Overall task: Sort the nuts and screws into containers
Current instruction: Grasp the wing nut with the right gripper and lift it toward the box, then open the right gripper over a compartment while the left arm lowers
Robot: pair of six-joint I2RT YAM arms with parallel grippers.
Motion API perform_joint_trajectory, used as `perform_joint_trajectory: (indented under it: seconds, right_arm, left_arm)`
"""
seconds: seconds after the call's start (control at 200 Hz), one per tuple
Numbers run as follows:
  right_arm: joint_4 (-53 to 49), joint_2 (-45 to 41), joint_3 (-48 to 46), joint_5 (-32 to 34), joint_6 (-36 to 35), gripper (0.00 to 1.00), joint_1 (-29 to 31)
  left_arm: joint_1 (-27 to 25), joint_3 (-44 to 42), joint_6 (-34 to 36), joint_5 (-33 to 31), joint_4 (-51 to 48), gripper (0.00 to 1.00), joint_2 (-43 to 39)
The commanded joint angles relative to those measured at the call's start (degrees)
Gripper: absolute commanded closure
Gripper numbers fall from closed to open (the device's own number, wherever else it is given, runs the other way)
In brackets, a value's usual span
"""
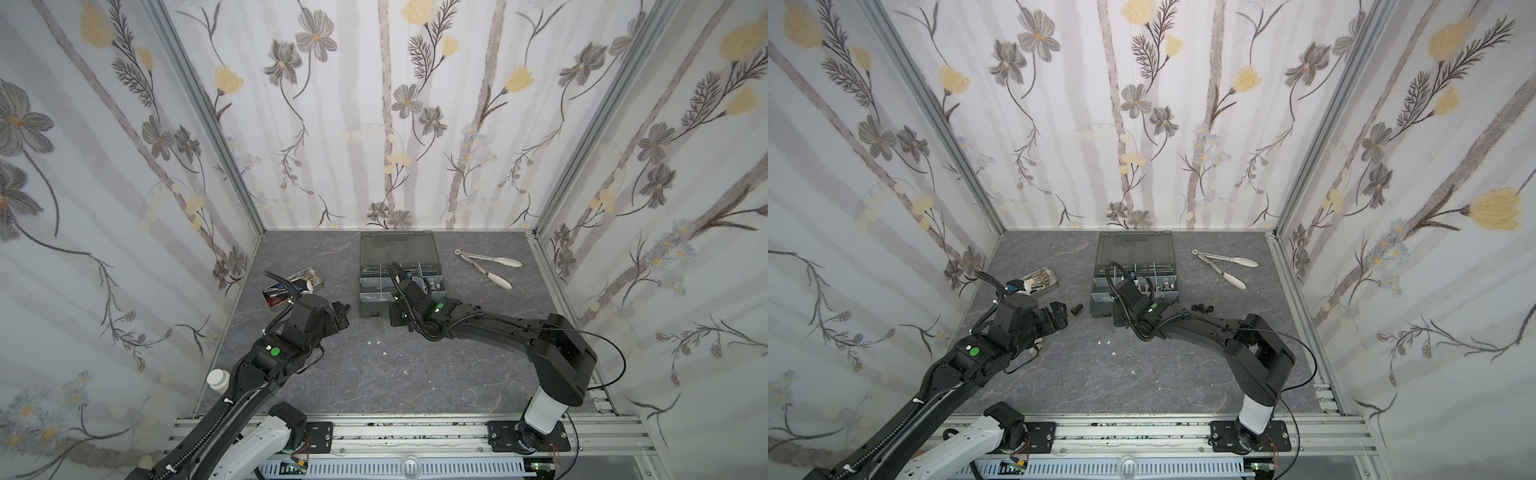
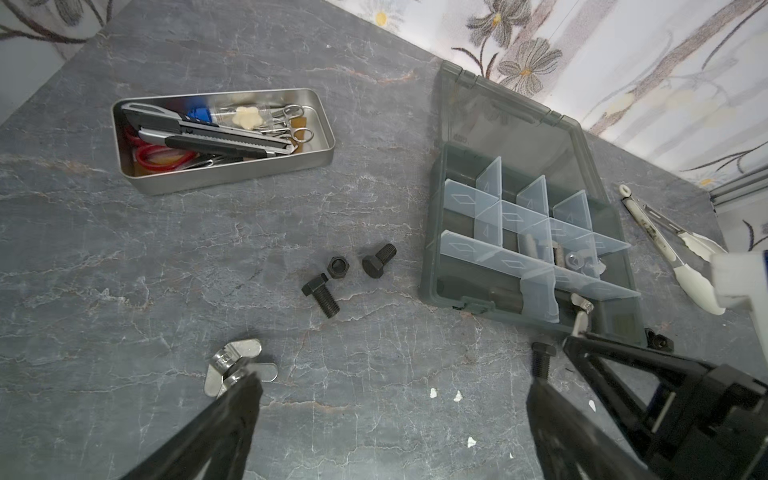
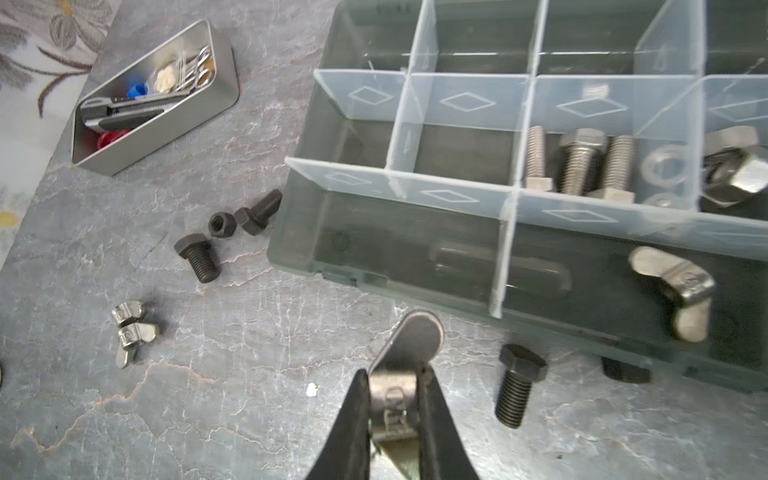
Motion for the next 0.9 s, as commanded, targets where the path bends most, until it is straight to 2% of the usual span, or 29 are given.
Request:
perform_joint_trajectory:
  seconds: [0.0,0.35,0.635,0.699,0.894]
  right_arm:
    - [3.54,-2.41,-2.01,-1.27,-0.12,0.87,-1.56]
    - [6.06,-3.61,-6.34,-7.19,-2.99,0.86,-12.10]
    - [8.57,0.53,-5.82,-12.66,-4.75,0.83,-16.15]
    - [9.27,1.51,-5.74,-13.77,-4.89,0.79,-16.67]
    - [11.85,1.97,-6.24,-16.29,-4.95,0.60,-17.88]
  left_arm:
    - [0.28,-0.17,-1.92,-0.11,1.77,0.00,0.89]
    - [2.74,-2.25,-4.82,0.76,2.80,0.00,7.01]
    - [6.22,-4.71,-6.24,3.49,4.79,0.00,9.57]
    - [6.89,-5.29,-6.42,3.73,4.88,0.02,10.12]
    - [8.51,-6.36,-7.18,4.55,5.06,0.07,11.59]
